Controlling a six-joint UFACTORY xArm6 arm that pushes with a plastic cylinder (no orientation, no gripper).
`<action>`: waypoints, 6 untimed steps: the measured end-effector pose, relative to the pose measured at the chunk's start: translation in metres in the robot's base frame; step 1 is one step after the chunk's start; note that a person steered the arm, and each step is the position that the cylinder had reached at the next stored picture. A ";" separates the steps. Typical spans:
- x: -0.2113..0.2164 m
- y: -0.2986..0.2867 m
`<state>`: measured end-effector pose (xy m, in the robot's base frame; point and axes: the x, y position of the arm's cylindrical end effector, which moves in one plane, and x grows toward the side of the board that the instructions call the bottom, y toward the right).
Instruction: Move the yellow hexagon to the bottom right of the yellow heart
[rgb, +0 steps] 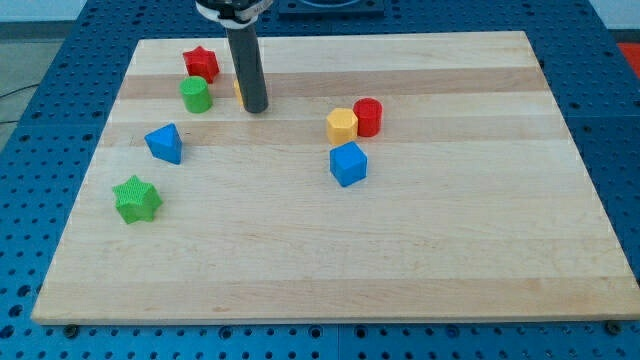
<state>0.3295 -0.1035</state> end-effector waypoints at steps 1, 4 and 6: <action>-0.013 0.041; 0.045 0.173; 0.046 0.113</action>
<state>0.3758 0.0093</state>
